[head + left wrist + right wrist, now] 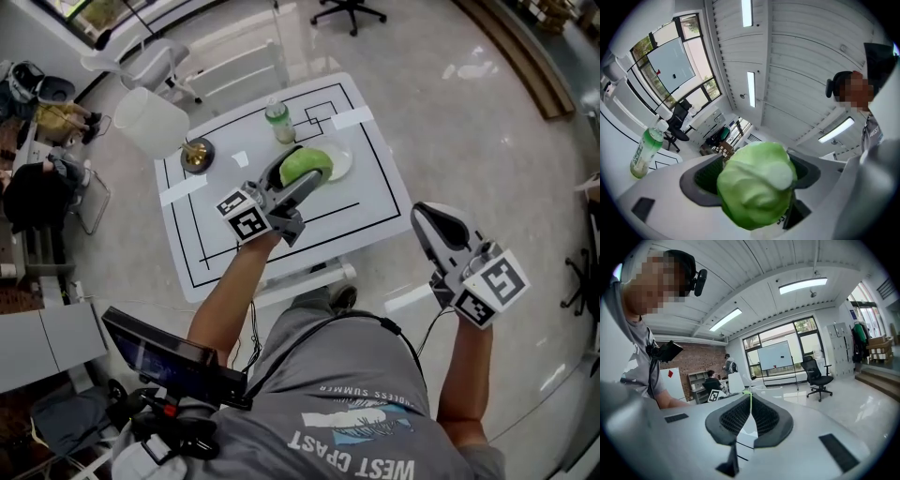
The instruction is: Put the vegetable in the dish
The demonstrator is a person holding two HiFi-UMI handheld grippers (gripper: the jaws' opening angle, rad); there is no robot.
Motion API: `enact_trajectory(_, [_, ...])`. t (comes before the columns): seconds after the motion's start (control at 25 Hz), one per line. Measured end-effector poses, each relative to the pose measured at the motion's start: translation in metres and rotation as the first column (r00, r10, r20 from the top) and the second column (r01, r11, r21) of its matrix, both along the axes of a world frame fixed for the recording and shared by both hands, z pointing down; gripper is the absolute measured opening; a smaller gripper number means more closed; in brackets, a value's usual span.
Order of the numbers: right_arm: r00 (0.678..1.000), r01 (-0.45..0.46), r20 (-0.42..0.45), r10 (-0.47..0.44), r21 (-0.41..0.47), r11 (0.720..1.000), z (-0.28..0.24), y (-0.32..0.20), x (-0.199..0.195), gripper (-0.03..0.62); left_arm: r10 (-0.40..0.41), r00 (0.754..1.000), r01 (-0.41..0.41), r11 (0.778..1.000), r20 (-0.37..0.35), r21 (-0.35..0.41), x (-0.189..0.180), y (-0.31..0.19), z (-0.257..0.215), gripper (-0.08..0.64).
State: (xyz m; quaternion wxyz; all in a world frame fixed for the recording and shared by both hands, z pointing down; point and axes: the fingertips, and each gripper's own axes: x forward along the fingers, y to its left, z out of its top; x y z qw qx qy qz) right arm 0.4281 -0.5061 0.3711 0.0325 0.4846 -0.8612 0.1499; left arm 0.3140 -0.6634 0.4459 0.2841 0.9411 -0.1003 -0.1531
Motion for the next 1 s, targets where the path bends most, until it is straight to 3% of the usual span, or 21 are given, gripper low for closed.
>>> enact_trajectory(0.56, [0.991,-0.123,0.035,0.128,-0.109,0.986,0.042,-0.038,0.03,0.011,0.033,0.981,-0.015,0.995,0.191,-0.095,0.031,-0.095,0.104,0.407])
enact_trajectory(1.0, [0.978,-0.194,0.044,0.205,-0.182,0.964,0.064,-0.044,0.056,0.011,0.08,0.924,-0.028,0.99,0.374,-0.141,0.057,-0.123,0.189,0.407])
